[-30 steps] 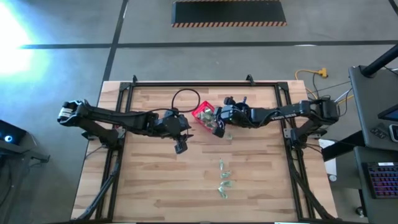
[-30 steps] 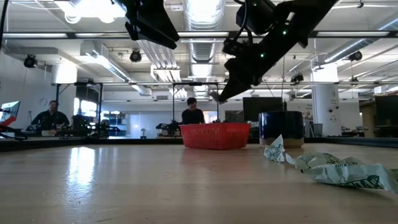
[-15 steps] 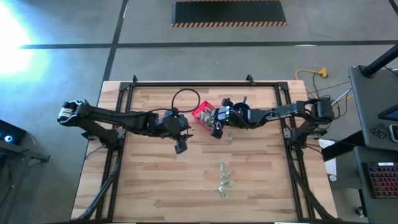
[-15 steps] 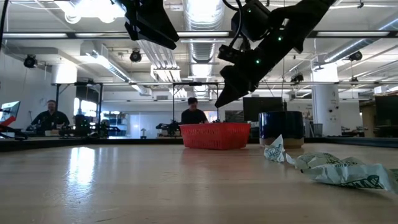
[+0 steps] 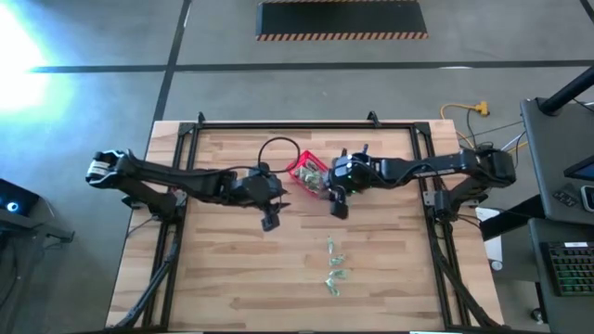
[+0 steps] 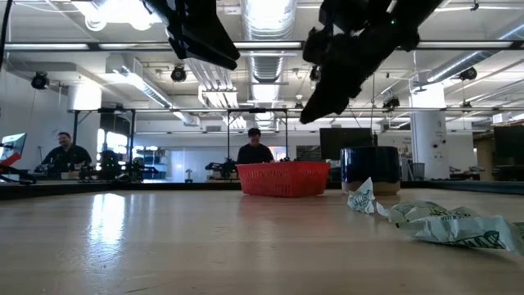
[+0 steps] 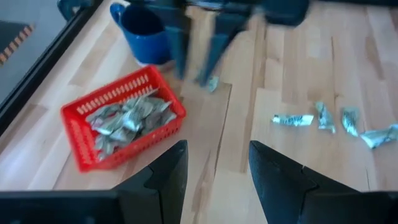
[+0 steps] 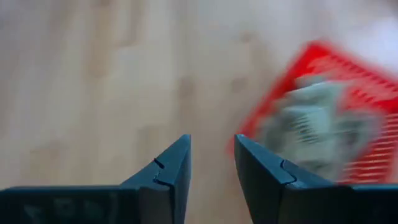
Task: Pick and place Stevia / Truvia into bins
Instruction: Put the stevia packet into the red basket
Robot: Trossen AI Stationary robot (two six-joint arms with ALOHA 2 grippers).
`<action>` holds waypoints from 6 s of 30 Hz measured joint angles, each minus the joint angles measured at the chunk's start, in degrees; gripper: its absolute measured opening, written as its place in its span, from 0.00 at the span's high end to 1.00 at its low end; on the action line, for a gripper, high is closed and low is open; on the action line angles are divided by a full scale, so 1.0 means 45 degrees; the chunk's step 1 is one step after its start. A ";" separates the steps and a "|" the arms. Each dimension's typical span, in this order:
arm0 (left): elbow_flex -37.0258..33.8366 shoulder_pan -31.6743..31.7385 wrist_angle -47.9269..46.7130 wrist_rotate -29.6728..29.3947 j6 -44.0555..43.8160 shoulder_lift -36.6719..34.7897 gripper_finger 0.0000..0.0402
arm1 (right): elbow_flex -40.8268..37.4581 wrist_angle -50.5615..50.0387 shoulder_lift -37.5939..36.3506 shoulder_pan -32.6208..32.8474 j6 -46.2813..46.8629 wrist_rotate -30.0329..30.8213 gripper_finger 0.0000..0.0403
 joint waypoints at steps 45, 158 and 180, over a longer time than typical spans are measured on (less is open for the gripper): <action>-0.2810 -0.0010 0.4716 0.0878 -0.0810 0.0000 0.62 | -0.1826 -0.2500 0.0521 0.1475 0.1469 0.2936 0.56; -0.3004 0.0000 0.5141 0.0883 -0.1145 -0.0010 0.62 | -0.1700 0.0574 -0.1040 0.2512 -0.0360 -0.4267 0.75; -0.1900 -0.0985 0.5915 0.4249 0.0736 0.2133 0.62 | -0.1755 -0.5263 -0.0656 0.3068 0.1147 -0.1979 0.64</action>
